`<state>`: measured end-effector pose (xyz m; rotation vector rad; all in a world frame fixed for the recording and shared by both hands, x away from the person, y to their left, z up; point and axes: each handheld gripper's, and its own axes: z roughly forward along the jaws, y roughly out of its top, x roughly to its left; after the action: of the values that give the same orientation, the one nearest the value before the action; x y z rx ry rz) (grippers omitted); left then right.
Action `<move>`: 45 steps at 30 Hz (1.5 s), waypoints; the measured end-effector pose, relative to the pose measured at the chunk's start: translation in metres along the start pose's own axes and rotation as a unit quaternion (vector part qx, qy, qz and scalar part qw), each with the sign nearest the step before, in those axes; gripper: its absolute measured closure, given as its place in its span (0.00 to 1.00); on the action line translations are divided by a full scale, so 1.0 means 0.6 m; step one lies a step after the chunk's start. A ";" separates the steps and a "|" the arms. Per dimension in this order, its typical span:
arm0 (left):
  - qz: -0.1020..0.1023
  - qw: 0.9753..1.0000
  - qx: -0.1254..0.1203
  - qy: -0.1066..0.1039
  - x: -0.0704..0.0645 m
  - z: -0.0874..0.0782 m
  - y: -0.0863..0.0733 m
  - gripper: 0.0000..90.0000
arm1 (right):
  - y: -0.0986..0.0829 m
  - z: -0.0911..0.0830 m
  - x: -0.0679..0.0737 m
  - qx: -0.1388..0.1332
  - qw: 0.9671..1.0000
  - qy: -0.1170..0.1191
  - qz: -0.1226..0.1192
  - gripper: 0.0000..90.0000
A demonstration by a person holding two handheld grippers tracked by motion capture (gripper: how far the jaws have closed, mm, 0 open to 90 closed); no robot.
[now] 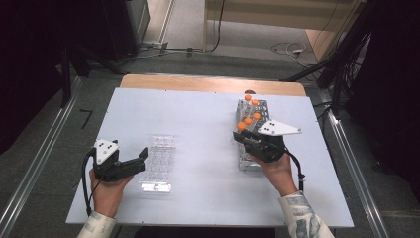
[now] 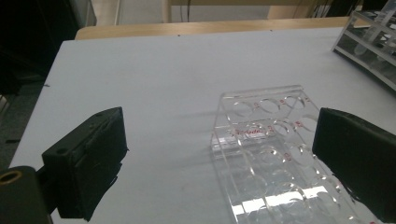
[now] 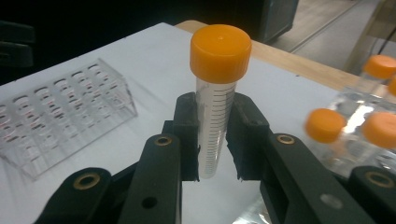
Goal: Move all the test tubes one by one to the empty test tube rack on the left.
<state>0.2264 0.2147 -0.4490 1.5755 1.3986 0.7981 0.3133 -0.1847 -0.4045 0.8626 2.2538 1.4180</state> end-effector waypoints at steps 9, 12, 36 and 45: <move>0.006 0.999 -0.013 -0.052 -0.019 -0.005 0.020 0.04 | 0.000 0.040 0.041 0.014 0.999 0.032 -0.014 0.80; 0.015 0.997 -0.012 -0.069 -0.035 -0.002 0.029 0.03 | -0.001 0.051 0.053 0.022 0.999 0.040 -0.022 0.80; 0.073 0.978 -0.029 -0.193 -0.172 0.029 0.061 0.28 | -0.010 0.104 0.110 0.055 0.994 0.069 -0.061 0.80; 0.082 0.975 -0.031 -0.203 -0.192 0.044 0.057 0.54 | -0.009 0.112 0.129 0.054 0.993 0.084 -0.068 0.80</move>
<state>0.2455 0.0969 -0.4203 1.7058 0.9514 0.5638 0.2912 -0.0898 -0.4366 0.6288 2.4824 1.3629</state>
